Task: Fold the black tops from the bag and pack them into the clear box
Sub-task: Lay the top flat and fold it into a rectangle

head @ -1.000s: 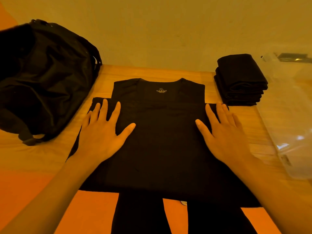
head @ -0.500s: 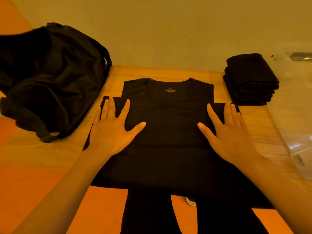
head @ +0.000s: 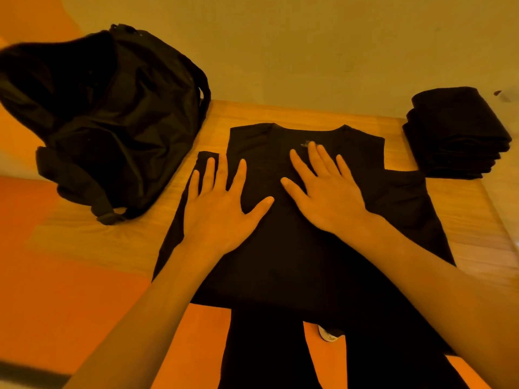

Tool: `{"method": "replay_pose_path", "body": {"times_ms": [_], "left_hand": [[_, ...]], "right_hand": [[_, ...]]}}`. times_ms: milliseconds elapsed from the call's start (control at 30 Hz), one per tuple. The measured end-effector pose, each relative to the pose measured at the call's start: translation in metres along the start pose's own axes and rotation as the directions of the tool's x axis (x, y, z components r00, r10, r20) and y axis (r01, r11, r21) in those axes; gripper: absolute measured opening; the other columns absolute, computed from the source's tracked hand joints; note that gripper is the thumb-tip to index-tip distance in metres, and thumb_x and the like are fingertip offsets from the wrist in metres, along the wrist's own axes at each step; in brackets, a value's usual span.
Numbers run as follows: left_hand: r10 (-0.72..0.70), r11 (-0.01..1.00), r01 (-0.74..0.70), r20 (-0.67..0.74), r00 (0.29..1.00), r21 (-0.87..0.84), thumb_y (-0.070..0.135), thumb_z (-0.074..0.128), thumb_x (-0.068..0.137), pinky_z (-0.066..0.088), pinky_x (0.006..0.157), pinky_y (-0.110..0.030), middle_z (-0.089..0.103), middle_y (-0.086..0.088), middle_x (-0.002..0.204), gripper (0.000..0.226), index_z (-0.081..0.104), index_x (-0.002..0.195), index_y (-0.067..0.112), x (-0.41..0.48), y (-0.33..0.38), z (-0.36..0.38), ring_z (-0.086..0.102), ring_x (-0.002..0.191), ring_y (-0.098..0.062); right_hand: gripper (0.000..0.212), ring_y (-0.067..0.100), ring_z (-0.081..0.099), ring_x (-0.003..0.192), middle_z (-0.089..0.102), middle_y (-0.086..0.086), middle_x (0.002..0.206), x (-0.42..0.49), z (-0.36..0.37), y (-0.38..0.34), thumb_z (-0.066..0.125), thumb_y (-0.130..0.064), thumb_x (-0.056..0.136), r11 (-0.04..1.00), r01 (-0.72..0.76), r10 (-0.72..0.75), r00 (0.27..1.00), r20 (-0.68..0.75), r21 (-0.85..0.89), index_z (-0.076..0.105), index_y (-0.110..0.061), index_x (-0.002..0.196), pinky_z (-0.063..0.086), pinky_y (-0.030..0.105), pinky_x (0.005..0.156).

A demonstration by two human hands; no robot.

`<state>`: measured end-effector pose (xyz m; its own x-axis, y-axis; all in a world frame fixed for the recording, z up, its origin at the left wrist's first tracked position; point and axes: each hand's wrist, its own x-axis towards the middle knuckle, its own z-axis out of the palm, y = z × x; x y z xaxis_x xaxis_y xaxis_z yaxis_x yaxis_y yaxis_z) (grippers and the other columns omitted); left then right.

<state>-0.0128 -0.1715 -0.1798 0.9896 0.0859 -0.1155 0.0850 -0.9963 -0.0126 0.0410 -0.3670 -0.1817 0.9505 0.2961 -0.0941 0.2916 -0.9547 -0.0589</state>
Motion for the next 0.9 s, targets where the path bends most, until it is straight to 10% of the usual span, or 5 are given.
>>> {"method": "replay_pose_path", "body": {"times_ms": [167, 433, 900], "left_hand": [[0.01, 0.995, -0.025, -0.162, 0.987, -0.094, 0.084, 0.003, 0.087, 0.003, 0.127, -0.05, -0.002, -0.013, 0.17, 0.095, 0.008, 0.163, 0.027, -0.017, -0.001, -0.007, -0.009, 0.157, -0.029], [-0.002, 0.996, -0.014, -0.17, 0.985, -0.093, 0.077, 0.011, 0.097, 0.01, 0.127, -0.046, 0.006, -0.012, 0.17, 0.093, 0.014, 0.162, 0.011, -0.103, -0.03, 0.018, 0.0, 0.158, -0.023], [-0.061, 0.989, 0.043, -0.126, 0.99, -0.139, 0.082, 0.006, 0.09, 0.009, 0.127, -0.047, 0.01, -0.008, 0.17, 0.094, 0.02, 0.162, 0.024, -0.115, -0.038, 0.018, 0.003, 0.157, -0.024]], "right_hand": [[0.072, 0.022, -0.018, 0.153, -0.013, 0.008, 0.168, 0.003, -0.011, -0.005, 0.0, -0.069, 0.095, 0.998, -0.02, 0.024, 0.998, 0.063, -0.053, -0.012, -0.034, 0.158, -0.012, 0.043, 0.123], [0.058, 0.017, -0.02, 0.152, -0.015, 0.002, 0.167, 0.06, -0.023, -0.102, 0.01, -0.054, 0.106, 0.883, 0.469, -0.469, 0.873, 0.135, 0.031, -0.003, -0.035, 0.159, -0.011, 0.04, 0.124], [0.066, 0.02, -0.017, 0.154, -0.008, 0.006, 0.169, 0.036, -0.015, -0.101, 0.002, -0.062, 0.1, 0.921, 0.39, -0.39, 0.919, -0.063, -0.024, -0.002, -0.034, 0.16, -0.014, 0.048, 0.123]]}}
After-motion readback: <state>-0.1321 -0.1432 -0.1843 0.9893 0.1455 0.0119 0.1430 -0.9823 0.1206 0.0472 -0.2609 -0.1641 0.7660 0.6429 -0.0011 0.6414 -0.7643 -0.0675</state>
